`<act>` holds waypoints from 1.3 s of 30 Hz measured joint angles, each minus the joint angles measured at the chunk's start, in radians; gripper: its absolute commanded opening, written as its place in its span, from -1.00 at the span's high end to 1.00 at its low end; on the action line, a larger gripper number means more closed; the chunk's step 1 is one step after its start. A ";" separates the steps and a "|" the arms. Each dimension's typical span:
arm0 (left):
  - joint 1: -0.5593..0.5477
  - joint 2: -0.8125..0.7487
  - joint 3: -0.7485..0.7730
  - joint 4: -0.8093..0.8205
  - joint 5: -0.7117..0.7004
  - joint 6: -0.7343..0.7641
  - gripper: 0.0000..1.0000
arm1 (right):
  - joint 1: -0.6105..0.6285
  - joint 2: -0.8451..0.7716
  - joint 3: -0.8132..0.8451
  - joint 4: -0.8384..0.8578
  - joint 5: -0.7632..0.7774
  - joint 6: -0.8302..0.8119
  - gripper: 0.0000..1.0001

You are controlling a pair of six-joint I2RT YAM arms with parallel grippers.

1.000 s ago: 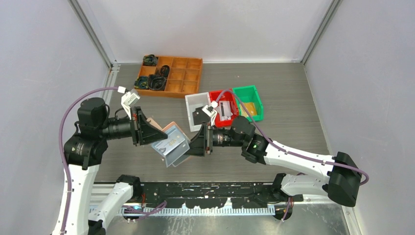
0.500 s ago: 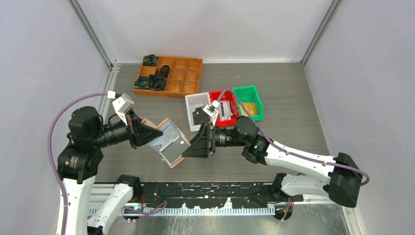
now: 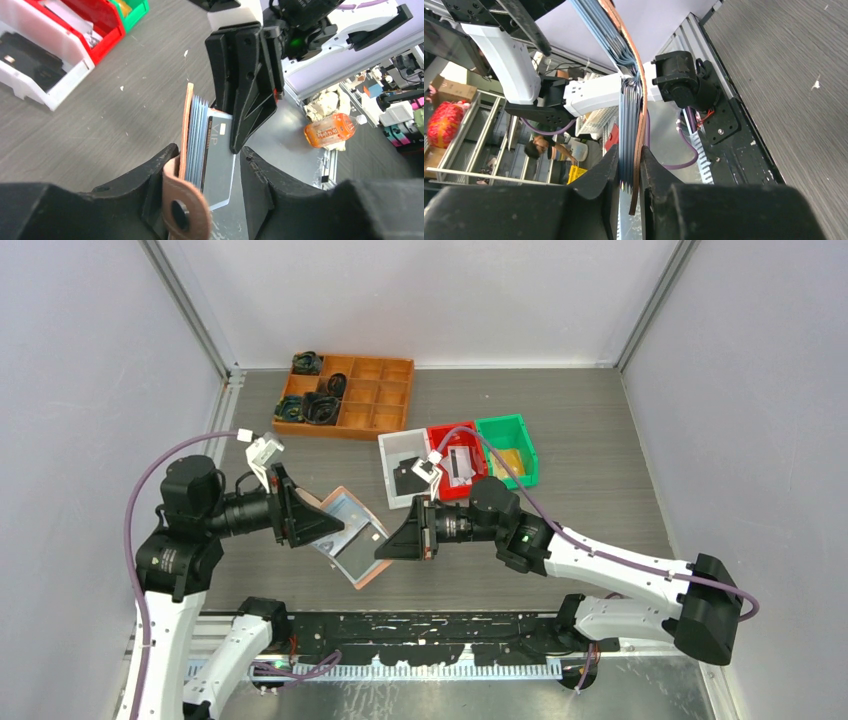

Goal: Take the credit cards out of the card holder
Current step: Remove the credit card from the card holder.

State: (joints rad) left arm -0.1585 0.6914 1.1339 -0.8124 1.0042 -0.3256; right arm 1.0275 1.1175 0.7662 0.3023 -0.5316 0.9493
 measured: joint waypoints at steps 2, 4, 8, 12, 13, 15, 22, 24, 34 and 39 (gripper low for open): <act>0.000 -0.002 -0.026 -0.003 0.004 0.000 0.03 | 0.000 -0.010 0.006 -0.038 0.003 -0.015 0.98; 0.000 -0.002 -0.037 -0.014 0.009 0.003 0.06 | 0.000 -0.019 0.021 -0.073 0.003 -0.034 0.99; 0.000 0.000 -0.039 -0.030 0.051 0.019 0.23 | 0.000 -0.027 0.051 -0.114 -0.005 -0.064 0.99; 0.000 0.021 -0.039 -0.069 0.130 0.044 0.46 | 0.000 -0.027 0.081 -0.154 -0.023 -0.096 0.99; 0.000 0.030 -0.038 -0.081 0.145 0.051 0.56 | 0.000 -0.027 0.085 -0.164 -0.029 -0.106 0.99; 0.000 0.048 -0.037 -0.103 0.164 0.069 0.77 | 0.000 -0.027 0.094 -0.186 -0.039 -0.121 0.89; 0.003 0.057 -0.035 -0.104 0.151 0.066 1.00 | 0.000 -0.027 0.162 -0.324 -0.014 -0.209 -0.14; 0.003 0.043 -0.035 -0.081 0.135 0.042 1.00 | 0.000 -0.033 0.187 -0.365 0.031 -0.236 -0.25; 0.003 0.023 -0.037 -0.002 0.027 -0.053 0.99 | -0.002 -0.237 0.222 -0.505 0.435 -0.253 -0.25; 0.003 0.018 -0.052 0.061 -0.030 -0.124 1.00 | -0.003 -0.224 0.219 -0.387 0.387 -0.159 -0.25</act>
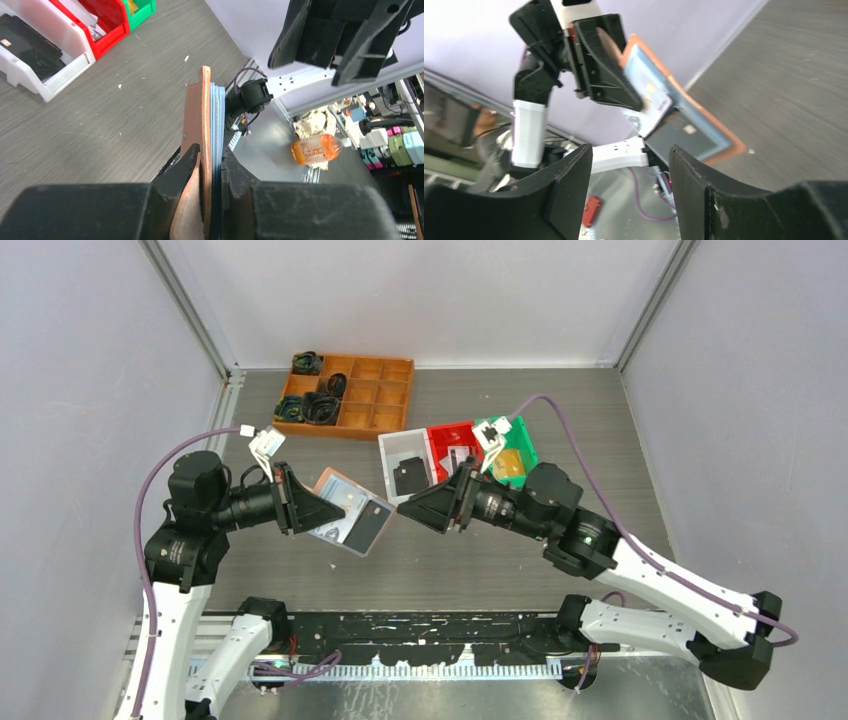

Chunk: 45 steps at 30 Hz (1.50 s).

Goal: Take the credit cards out of the card holder
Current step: Remove the credit card from the card holder.

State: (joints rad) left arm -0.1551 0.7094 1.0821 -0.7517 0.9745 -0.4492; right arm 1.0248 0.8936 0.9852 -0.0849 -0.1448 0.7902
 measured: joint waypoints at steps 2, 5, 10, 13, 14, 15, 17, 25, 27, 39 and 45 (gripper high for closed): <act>0.000 -0.004 -0.006 0.023 -0.018 -0.026 1.00 | 0.000 0.051 -0.011 0.103 -0.056 0.061 -0.24; 0.000 -0.012 -0.015 0.064 -0.034 -0.068 1.00 | 0.001 0.134 -0.038 0.226 -0.115 0.136 -0.21; 0.000 -0.016 -0.016 0.099 -0.037 -0.119 1.00 | 0.001 0.255 -0.093 0.363 -0.189 0.239 -0.19; 0.000 -0.015 -0.017 0.112 -0.037 -0.144 1.00 | 0.001 0.277 -0.093 0.414 -0.213 0.272 -0.18; 0.000 -0.015 -0.017 0.115 -0.037 -0.150 1.00 | 0.001 0.278 -0.093 0.430 -0.217 0.280 -0.17; 0.000 -0.015 -0.017 0.120 -0.036 -0.162 1.00 | 0.001 0.279 -0.093 0.449 -0.225 0.288 -0.15; 0.000 -0.015 -0.020 0.138 -0.034 -0.186 1.00 | 0.001 0.280 -0.093 0.488 -0.237 0.303 -0.14; 0.000 -0.011 -0.032 0.184 -0.032 -0.262 1.00 | 0.001 0.317 -0.094 0.555 -0.259 0.339 -0.10; 0.000 -0.008 -0.032 0.192 -0.032 -0.280 1.00 | 0.001 0.319 -0.094 0.557 -0.260 0.343 -0.08; 0.000 0.007 -0.032 0.217 -0.023 -0.351 1.00 | 0.001 0.374 -0.093 0.643 -0.269 0.385 0.13; 0.005 0.022 -0.033 0.253 0.013 -0.406 0.80 | 0.001 0.390 -0.093 0.682 -0.279 0.417 0.44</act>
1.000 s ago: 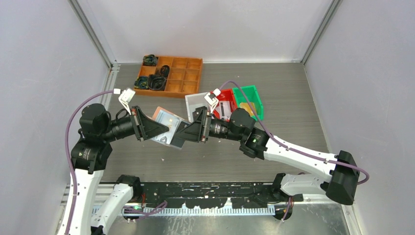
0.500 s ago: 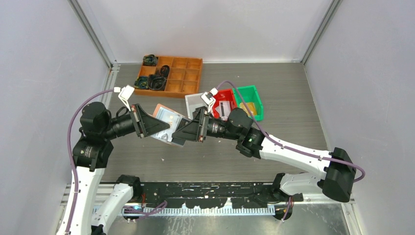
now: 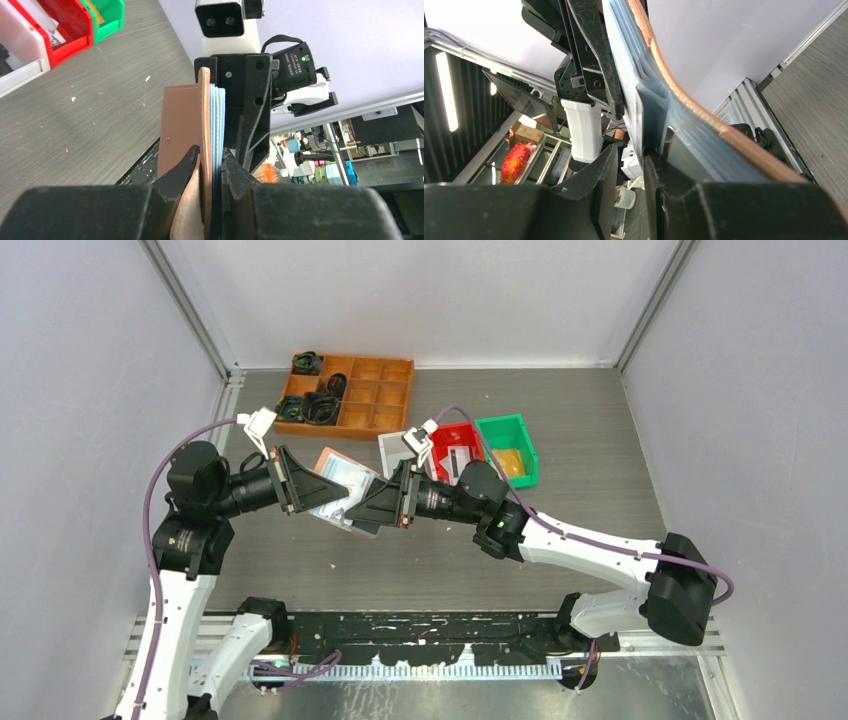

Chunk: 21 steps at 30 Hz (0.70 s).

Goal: Take the credit cards out of the card holder
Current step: Remove the credit card from the card holder.

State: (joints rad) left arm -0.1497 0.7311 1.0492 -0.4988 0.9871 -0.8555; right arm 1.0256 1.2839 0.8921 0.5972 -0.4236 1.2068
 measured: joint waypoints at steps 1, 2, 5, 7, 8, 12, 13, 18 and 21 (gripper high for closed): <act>0.001 0.000 0.000 0.008 0.007 -0.008 0.78 | 0.000 0.000 0.000 0.006 -0.002 0.003 0.49; 0.002 0.000 0.000 0.015 0.013 -0.016 0.76 | 0.000 0.000 0.000 0.009 -0.002 0.003 0.55; 0.002 0.000 0.000 0.035 0.032 -0.037 0.64 | 0.000 -0.001 0.000 0.021 -0.006 0.005 0.75; 0.002 -0.002 0.000 0.042 0.038 -0.046 0.59 | 0.000 -0.003 -0.003 0.023 -0.007 0.004 0.90; 0.002 -0.002 0.000 0.043 0.041 -0.051 0.59 | 0.001 -0.006 -0.006 0.024 -0.008 0.004 0.96; 0.001 -0.002 0.000 0.043 0.063 -0.062 0.62 | 0.007 -0.023 -0.023 0.045 -0.005 0.004 0.99; 0.000 -0.002 0.000 0.042 0.072 -0.063 0.62 | 0.007 -0.029 -0.031 0.049 -0.004 0.004 0.99; -0.001 0.006 0.000 0.040 0.097 -0.069 0.66 | 0.008 -0.067 -0.076 0.061 0.006 0.003 0.99; -0.001 0.011 0.002 0.039 0.105 -0.077 0.77 | 0.008 -0.087 -0.092 0.059 0.011 -0.001 0.99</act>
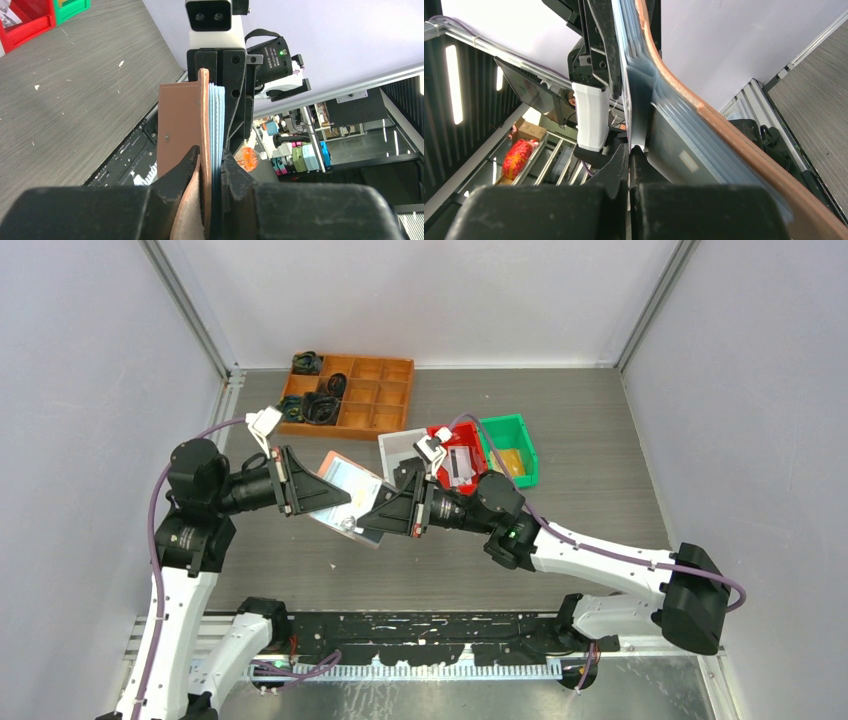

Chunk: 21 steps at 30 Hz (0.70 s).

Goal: Take the credit cards out of the card holder
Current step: Remove the credit card from the card holder.

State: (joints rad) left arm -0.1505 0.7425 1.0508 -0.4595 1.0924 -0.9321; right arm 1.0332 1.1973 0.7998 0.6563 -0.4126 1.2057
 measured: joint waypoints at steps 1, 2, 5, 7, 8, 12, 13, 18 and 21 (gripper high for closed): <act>0.000 0.001 0.001 0.000 0.002 0.000 0.85 | 0.000 -0.007 -0.008 0.000 0.001 0.000 0.99; 0.000 0.002 0.002 0.000 0.003 0.000 0.93 | 0.000 -0.011 -0.013 0.000 0.003 0.000 0.99; 0.000 0.003 0.007 -0.001 0.003 0.000 1.00 | 0.000 -0.016 -0.018 0.002 0.004 0.000 0.49; 0.000 0.003 0.007 -0.001 0.004 0.000 1.00 | 0.000 -0.016 -0.018 0.001 0.005 -0.002 0.27; 0.000 0.003 0.008 -0.001 0.005 0.001 1.00 | -0.001 -0.015 -0.018 0.000 0.006 -0.001 0.19; 0.000 0.004 0.009 -0.001 0.004 0.010 1.00 | -0.001 -0.014 -0.017 0.003 0.011 0.001 0.16; 0.000 0.004 0.009 0.000 0.004 0.014 1.00 | -0.001 -0.013 -0.014 0.003 0.012 0.001 0.18; 0.000 0.004 0.010 -0.002 0.012 0.023 1.00 | -0.003 -0.003 0.017 0.014 0.025 0.005 0.39; 0.000 0.003 0.014 -0.002 0.022 0.023 1.00 | -0.013 -0.003 0.019 0.027 0.037 0.013 0.71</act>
State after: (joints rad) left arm -0.1505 0.7460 1.0649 -0.4610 1.1145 -0.9089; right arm 1.0203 1.1938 0.8192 0.6838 -0.3759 1.2190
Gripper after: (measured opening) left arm 0.162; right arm 0.283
